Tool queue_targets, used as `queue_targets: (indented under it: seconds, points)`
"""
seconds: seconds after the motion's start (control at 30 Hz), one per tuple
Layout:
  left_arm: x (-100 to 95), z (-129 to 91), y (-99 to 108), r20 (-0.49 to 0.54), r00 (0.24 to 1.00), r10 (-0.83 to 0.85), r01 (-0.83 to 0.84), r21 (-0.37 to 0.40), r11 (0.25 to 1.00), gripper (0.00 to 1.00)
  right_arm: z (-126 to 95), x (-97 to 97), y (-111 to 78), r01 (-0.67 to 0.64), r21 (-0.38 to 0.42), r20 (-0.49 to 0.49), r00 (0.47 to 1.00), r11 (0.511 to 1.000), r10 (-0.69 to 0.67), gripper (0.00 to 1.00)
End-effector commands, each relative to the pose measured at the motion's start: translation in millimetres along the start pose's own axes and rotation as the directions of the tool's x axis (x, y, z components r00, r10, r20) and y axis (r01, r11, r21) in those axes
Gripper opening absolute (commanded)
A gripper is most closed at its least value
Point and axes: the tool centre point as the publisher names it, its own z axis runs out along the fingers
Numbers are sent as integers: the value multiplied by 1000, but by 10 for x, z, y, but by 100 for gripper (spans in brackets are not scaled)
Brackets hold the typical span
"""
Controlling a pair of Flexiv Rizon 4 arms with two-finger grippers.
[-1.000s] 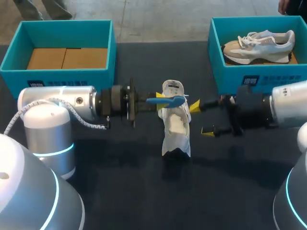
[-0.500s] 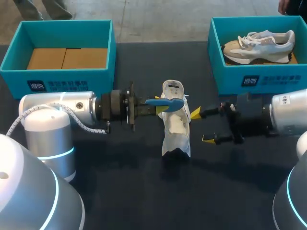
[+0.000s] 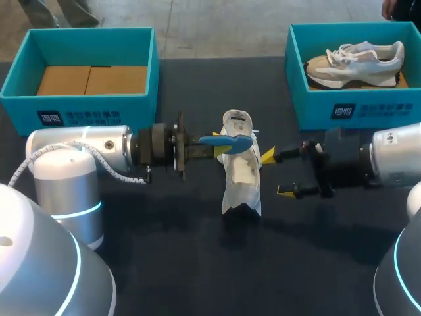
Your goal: Take the shoe out of the shoebox, open the shoe tongue, remove and reinsert the insole, then place the shoe into the shoebox
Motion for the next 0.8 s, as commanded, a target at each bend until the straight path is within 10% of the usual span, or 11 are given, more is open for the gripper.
queue_targets:
  seconds: [0.03,0.8]
  points:
    - [10,2,-4,4,1000,1,-1,-1,1000,0,4,10,-15,-1,-3,5,1000,1000,1,100]
    - [36,129,44,-3,998,-63,63,-13,998,0,29,16,-12,177,67,52,982,982,-181,100]
